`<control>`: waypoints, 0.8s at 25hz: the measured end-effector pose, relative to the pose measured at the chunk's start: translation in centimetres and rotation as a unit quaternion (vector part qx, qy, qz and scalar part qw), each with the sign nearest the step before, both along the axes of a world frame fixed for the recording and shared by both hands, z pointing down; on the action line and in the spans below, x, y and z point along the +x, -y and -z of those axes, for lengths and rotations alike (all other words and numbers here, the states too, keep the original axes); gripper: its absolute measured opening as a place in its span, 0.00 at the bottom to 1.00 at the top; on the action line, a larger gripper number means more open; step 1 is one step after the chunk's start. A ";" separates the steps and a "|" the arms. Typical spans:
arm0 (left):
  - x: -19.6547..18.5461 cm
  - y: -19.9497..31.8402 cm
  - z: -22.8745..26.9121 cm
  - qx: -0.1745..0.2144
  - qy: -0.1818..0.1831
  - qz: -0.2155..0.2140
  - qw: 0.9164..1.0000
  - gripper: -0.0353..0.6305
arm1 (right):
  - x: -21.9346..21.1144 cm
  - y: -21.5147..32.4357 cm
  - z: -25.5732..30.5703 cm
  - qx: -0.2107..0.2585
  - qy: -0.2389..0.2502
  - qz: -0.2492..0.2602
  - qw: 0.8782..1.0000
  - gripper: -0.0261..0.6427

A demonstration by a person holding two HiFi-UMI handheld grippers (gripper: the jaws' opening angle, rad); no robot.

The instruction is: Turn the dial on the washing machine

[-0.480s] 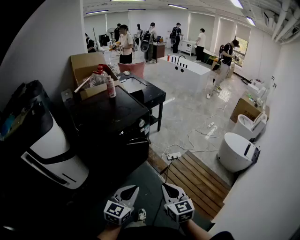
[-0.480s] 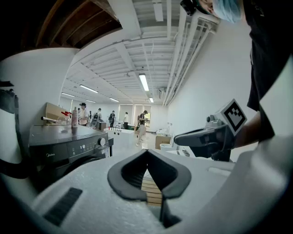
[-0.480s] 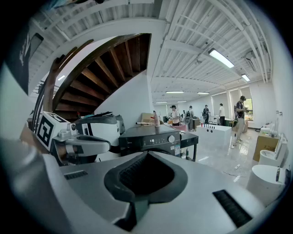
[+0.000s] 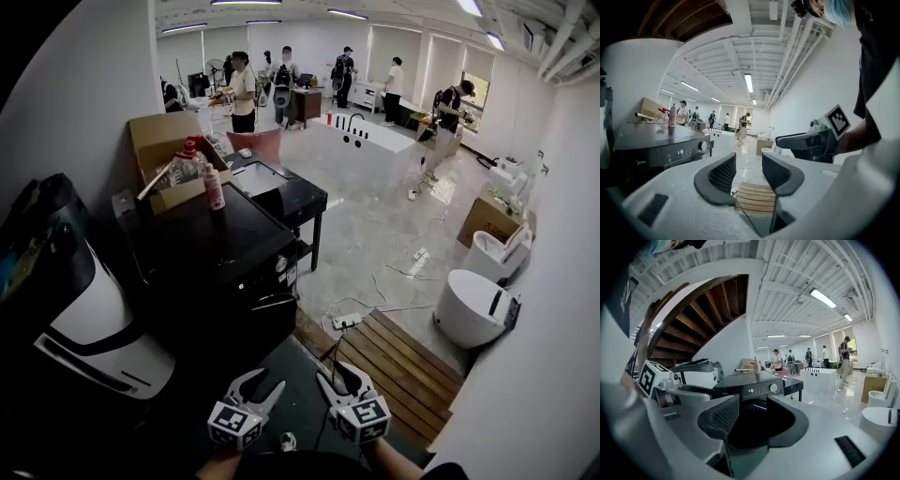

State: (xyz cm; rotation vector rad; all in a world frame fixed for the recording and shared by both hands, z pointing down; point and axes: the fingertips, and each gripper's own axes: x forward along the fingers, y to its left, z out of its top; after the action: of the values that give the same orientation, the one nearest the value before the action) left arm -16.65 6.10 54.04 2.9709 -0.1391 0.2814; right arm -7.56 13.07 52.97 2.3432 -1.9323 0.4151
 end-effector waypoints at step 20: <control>11.0 8.8 -0.9 -0.026 0.007 0.068 0.997 0.38 | 12.8 9.1 -1.8 -0.034 0.022 0.058 0.997 0.42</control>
State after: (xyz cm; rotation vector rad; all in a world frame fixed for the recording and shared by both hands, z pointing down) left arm -5.67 -2.70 54.99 2.8907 -0.3275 0.2848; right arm 5.24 4.02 54.77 2.1851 -2.0272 0.5175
